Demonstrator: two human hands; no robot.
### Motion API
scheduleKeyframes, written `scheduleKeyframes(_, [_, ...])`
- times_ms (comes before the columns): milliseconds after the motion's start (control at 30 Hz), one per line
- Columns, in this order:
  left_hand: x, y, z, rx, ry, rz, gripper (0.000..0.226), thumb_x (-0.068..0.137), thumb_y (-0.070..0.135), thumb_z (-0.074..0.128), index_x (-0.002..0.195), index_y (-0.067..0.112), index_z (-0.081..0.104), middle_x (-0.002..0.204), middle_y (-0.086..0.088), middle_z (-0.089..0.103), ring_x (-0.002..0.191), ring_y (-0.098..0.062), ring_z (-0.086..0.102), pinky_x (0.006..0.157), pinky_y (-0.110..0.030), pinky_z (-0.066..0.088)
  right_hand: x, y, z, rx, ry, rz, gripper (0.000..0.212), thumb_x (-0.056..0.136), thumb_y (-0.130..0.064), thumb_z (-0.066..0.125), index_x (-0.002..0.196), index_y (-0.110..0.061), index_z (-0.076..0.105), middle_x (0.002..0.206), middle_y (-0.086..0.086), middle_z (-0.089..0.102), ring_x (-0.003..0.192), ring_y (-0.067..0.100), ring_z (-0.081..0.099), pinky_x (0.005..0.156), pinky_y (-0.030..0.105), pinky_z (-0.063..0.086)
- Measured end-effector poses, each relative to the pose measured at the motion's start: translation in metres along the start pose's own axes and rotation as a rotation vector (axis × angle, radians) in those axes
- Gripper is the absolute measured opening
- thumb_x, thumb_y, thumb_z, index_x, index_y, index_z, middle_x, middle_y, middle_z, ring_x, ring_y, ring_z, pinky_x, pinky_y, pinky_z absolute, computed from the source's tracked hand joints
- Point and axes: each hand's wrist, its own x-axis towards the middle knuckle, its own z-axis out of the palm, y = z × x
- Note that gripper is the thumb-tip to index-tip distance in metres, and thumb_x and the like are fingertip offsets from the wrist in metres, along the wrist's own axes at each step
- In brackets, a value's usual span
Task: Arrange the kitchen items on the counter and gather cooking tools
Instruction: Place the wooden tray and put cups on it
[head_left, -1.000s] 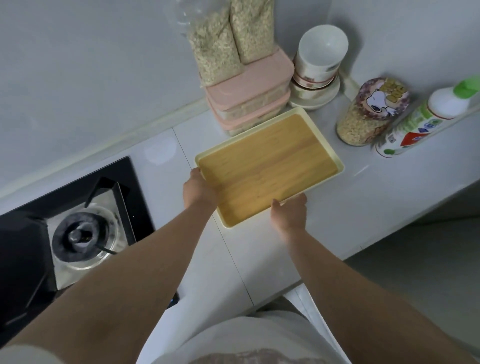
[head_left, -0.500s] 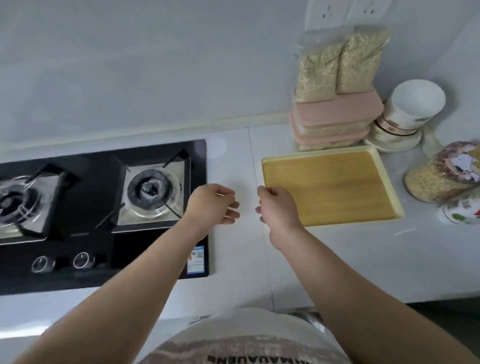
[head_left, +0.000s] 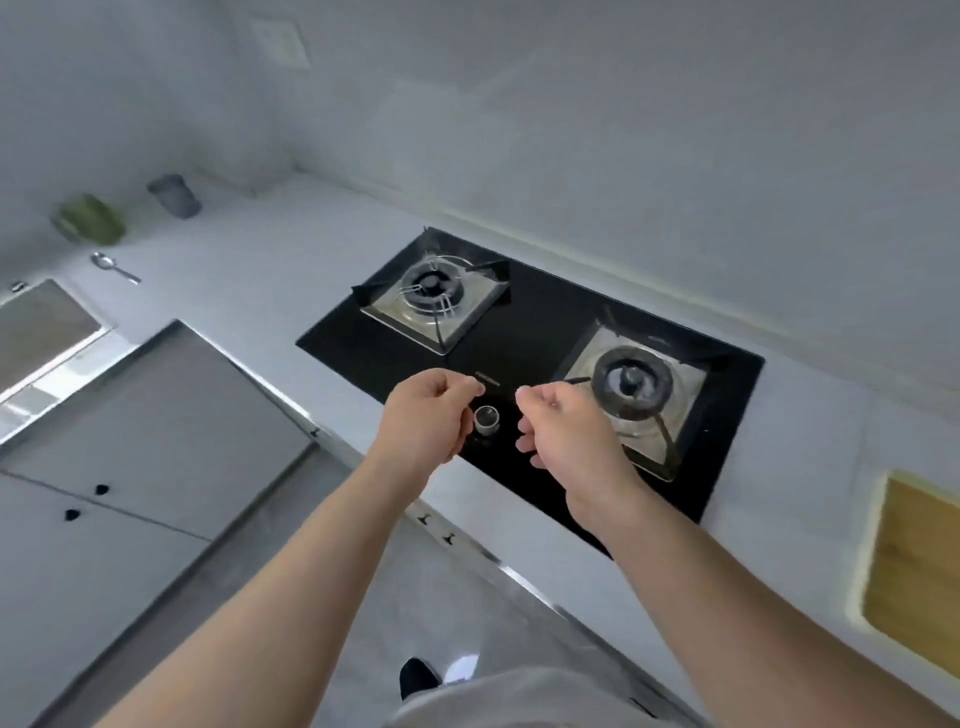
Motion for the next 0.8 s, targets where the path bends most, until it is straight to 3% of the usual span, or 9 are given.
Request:
scheduleKeyframes(133, [0.007,-0.037,-0.108,-0.042,0.104,-0.035,0.018,0.094,0.023,0.060,0.092,0.007,0.068,0.054,0.000,0.055,0.043,-0.013,0.043,0.042,-0.022,0.035,-0.006,-0.018,0.105,-0.070,-0.103,0.001,0.017,0.101,-0.029,0.051,0.103,-0.015,0.061,0.088,0.001,0.061,0.073,0.009,0.058,0.063,0.022,0.049])
scheduleKeyframes(367, [0.016,-0.101,-0.291,-0.189,0.386,-0.077,0.020,0.094,0.020,0.060,0.097,0.003,0.069,0.055,0.000,0.054,0.037,-0.010,0.040,0.038,-0.018,0.031,-0.011,-0.047,0.293,-0.109,-0.314,-0.020,0.015,0.099,-0.026,0.053,0.099,-0.013,0.060,0.078,-0.001,0.057,0.069,0.011,0.056,0.062,0.028,0.046])
scheduleKeyframes(567, [0.021,-0.136,-0.385,-0.299,0.542,-0.122,0.020,0.095,0.022,0.060,0.098,0.005,0.069,0.060,0.000,0.057,0.047,-0.016,0.044,0.042,-0.020,0.034,-0.001,-0.072,0.414,-0.184,-0.449,-0.072,0.016,0.099,-0.028,0.054,0.098,-0.014,0.062,0.080,-0.001,0.058,0.071,0.013,0.057,0.065,0.029,0.048])
scheduleKeyframes(800, [0.070,-0.166,-0.476,-0.317,0.611,-0.189,0.014,0.095,0.026,0.061,0.091,0.014,0.068,0.058,0.004,0.057,0.046,-0.012,0.045,0.045,-0.022,0.035,0.044,-0.090,0.537,-0.169,-0.536,-0.054,0.013,0.100,-0.024,0.054,0.092,-0.015,0.058,0.078,0.000,0.056,0.066,0.014,0.055,0.063,0.030,0.044])
